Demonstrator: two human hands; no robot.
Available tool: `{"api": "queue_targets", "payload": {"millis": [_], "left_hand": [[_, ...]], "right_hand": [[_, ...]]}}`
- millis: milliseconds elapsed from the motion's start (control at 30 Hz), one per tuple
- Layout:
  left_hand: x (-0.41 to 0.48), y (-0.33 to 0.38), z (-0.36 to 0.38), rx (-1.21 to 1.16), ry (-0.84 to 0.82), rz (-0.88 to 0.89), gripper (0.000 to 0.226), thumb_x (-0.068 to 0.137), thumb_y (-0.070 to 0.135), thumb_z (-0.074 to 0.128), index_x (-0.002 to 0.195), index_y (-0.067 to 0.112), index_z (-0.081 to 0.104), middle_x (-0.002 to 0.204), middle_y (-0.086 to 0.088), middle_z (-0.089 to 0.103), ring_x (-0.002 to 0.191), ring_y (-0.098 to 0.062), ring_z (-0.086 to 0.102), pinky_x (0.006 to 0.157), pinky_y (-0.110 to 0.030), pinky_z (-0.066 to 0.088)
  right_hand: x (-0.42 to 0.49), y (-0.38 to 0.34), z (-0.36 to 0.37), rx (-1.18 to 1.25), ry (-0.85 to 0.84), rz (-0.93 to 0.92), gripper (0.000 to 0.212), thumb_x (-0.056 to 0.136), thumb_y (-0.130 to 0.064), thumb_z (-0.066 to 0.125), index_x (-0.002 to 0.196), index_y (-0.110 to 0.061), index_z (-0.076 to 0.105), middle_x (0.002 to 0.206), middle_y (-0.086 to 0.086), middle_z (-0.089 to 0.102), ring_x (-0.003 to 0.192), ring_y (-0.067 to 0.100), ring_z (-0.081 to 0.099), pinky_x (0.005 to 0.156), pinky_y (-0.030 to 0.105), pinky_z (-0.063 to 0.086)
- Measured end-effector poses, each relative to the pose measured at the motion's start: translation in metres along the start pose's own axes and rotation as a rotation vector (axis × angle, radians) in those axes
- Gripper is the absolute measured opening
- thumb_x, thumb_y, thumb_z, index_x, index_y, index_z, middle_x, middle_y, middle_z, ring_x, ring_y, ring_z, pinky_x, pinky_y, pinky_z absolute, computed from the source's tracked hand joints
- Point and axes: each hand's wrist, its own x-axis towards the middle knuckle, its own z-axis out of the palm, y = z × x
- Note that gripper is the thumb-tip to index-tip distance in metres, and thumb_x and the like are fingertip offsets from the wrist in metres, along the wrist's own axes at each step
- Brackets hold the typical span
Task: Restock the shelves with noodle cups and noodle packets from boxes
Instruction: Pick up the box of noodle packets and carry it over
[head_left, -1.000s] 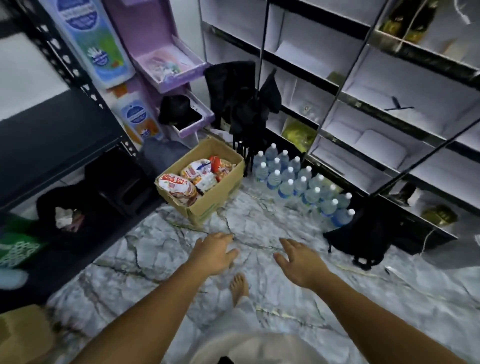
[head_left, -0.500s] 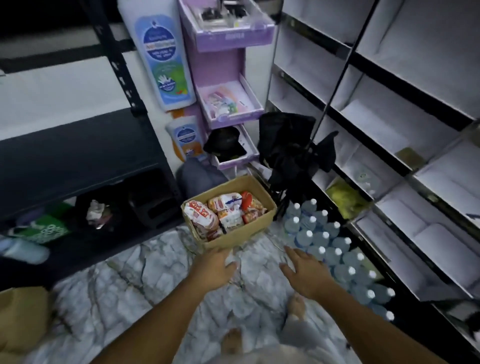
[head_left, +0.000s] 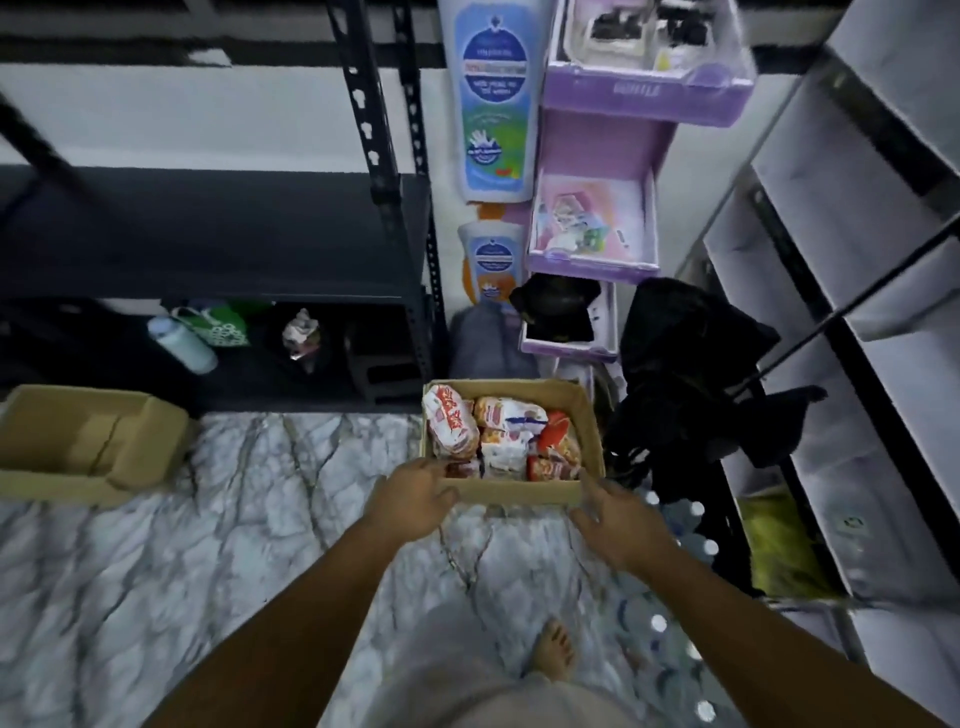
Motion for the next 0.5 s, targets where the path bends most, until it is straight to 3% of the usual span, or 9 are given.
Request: {"api": "queue_targets", "payload": {"millis": [133,233,367,500], "left_hand": [[0.016,0.003,0.003,-0.008,0.007,-0.047,0.056,0.098,0.057,0.047,0.147,0.031,0.05,0.135,-0.002,0.061,0.122,-0.024,0.057,0.096,-0.042,0.051],[0.034,0.0,0.003,-0.028,0.005,-0.073,0.061,0.091,0.065,0.039,0.14,0.033,0.054,0.131,0.001,0.063,0.118,-0.022,0.059,0.095,-0.042,0.052],[0.07,-0.007,0.0,-0.067,-0.006,-0.064,0.065,0.089,0.063,0.038,0.143,0.031,0.053,0.135,-0.002,0.063,0.121,-0.024,0.059,0.098,-0.041,0.051],[0.117,-0.02,0.008,-0.038,-0.011,-0.082,0.053,0.101,0.054,0.046,0.147,0.026,0.048,0.134,-0.01,0.063,0.12,-0.028,0.059,0.097,-0.042,0.051]], "right_hand": [[0.029,0.01,-0.015,0.032,-0.024,-0.027,0.068,0.104,-0.055,0.035,0.163,-0.03,0.014,0.165,0.004,0.031,0.142,0.032,0.04,0.11,0.043,0.043],[0.052,0.015,-0.024,0.053,-0.016,-0.024,0.067,0.103,-0.055,0.038,0.162,-0.031,0.019,0.16,0.004,0.039,0.138,0.031,0.045,0.108,0.043,0.045],[0.08,0.02,-0.026,0.143,-0.02,0.02,0.067,0.102,-0.056,0.037,0.162,-0.035,0.017,0.154,0.008,0.045,0.13,0.034,0.052,0.103,0.045,0.048],[0.121,0.022,-0.019,0.231,-0.043,0.029,0.066,0.1,-0.058,0.034,0.159,-0.039,0.011,0.151,0.011,0.047,0.12,0.037,0.059,0.096,0.047,0.053]]}}
